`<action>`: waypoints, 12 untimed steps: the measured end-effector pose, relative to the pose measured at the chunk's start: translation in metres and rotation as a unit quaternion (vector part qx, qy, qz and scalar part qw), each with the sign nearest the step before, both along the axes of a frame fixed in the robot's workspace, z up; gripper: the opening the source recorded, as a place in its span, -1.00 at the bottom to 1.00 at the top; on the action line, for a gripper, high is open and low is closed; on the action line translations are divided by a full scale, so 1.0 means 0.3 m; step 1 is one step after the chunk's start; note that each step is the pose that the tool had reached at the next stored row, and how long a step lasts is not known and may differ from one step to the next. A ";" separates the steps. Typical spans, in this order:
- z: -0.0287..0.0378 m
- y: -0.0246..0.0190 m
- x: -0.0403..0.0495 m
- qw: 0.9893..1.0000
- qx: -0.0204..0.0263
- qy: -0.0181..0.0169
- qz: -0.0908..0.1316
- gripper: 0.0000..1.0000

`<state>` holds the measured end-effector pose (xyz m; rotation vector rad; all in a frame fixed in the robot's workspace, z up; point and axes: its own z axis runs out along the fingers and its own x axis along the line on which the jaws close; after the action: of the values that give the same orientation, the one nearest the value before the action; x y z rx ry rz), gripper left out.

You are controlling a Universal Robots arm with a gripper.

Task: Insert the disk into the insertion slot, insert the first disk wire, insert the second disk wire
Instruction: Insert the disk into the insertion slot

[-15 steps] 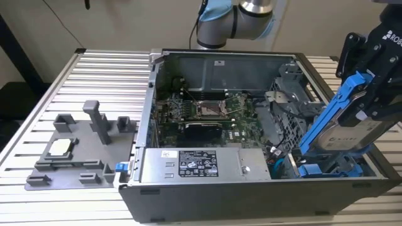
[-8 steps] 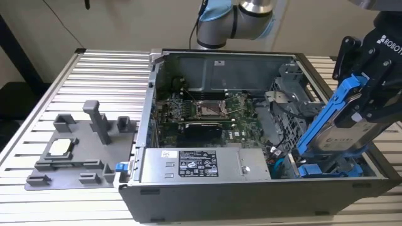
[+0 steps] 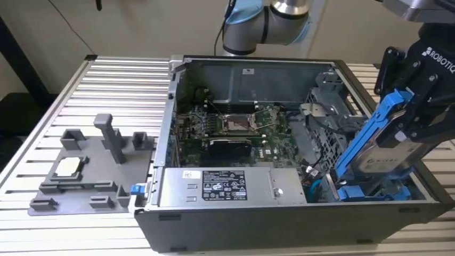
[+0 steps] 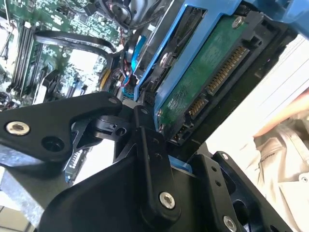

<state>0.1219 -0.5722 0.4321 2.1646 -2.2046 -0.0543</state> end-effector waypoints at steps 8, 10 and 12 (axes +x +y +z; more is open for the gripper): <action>-0.028 0.002 0.006 1.000 0.000 0.000 0.000 -0.34; -0.034 0.002 0.007 1.000 0.000 0.000 0.000 -0.34; -0.040 0.002 0.007 1.000 0.000 0.000 0.000 -0.34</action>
<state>0.1240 -0.5715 0.4202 2.1646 -2.2046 -0.0544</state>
